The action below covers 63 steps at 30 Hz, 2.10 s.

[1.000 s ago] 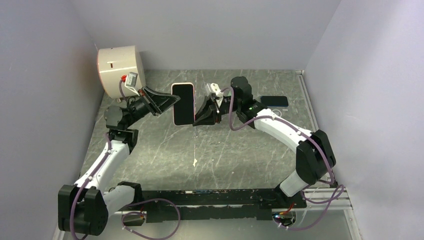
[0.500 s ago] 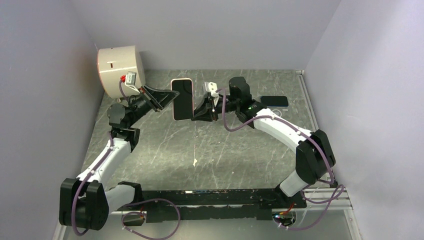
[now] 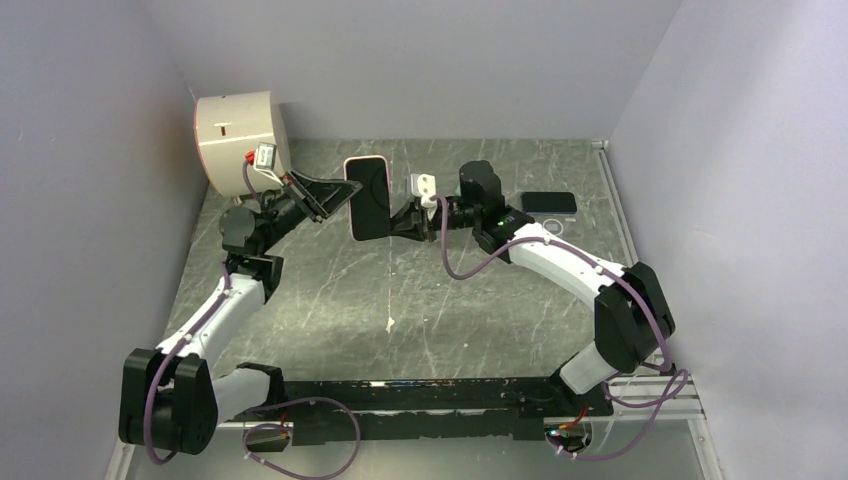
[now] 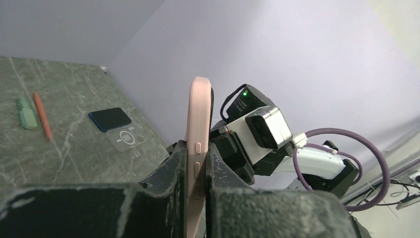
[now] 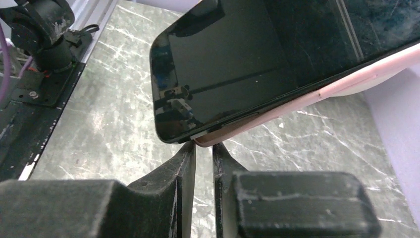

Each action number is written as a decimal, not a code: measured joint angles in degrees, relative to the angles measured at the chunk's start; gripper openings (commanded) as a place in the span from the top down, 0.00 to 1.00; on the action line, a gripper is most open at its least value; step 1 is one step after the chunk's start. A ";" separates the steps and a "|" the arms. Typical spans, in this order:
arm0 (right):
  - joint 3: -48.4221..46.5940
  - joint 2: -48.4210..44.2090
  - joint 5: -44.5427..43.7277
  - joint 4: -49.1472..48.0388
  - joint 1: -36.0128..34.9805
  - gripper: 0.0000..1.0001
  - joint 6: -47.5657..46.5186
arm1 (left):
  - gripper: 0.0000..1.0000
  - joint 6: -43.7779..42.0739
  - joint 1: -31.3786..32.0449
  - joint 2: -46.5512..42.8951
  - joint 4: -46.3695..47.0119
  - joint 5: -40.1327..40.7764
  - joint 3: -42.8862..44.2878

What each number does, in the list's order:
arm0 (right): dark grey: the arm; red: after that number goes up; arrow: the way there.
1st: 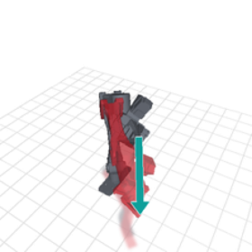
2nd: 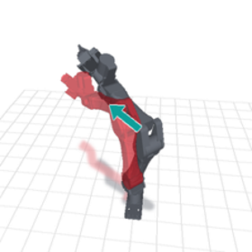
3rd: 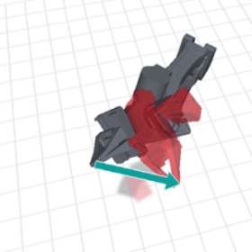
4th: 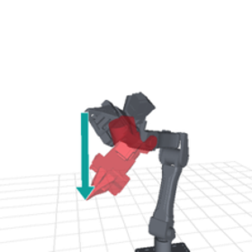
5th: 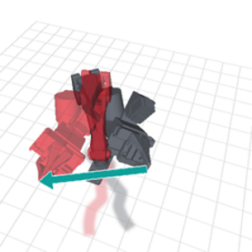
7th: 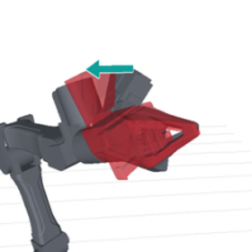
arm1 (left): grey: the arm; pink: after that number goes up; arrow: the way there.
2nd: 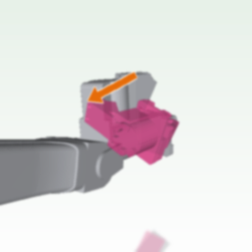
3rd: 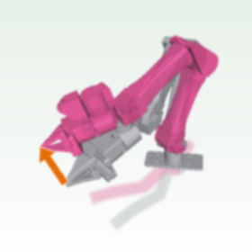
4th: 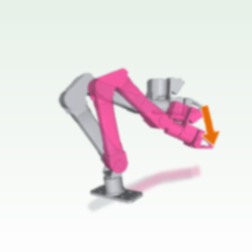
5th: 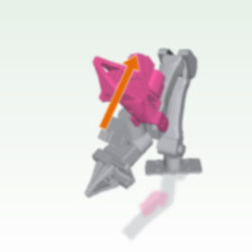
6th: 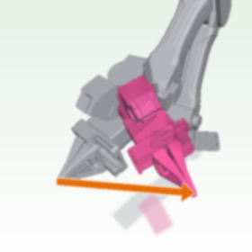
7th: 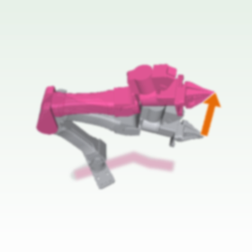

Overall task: Take the phone out of the phone case
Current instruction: Remove the phone case from the phone.

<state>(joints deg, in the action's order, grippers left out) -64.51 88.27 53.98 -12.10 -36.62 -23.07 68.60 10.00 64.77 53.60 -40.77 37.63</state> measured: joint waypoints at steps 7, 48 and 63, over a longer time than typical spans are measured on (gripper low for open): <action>1.22 0.00 -1.53 -4.63 -0.15 1.00 0.90 | 0.98 4.76 0.87 1.51 6.88 -1.36 -0.13; 12.96 -2.78 -16.35 -24.83 -0.15 0.22 49.07 | 0.98 -1.53 -0.70 -3.34 -13.75 19.61 -9.51; 10.86 2.16 -11.39 -30.10 -0.22 0.39 61.72 | 0.98 1.20 -0.74 -3.43 -9.18 18.14 -10.23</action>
<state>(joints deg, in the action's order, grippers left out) -53.65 90.43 42.59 -42.19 -36.84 38.65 69.80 9.26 61.34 44.42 -22.63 27.40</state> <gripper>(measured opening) 0.614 0.118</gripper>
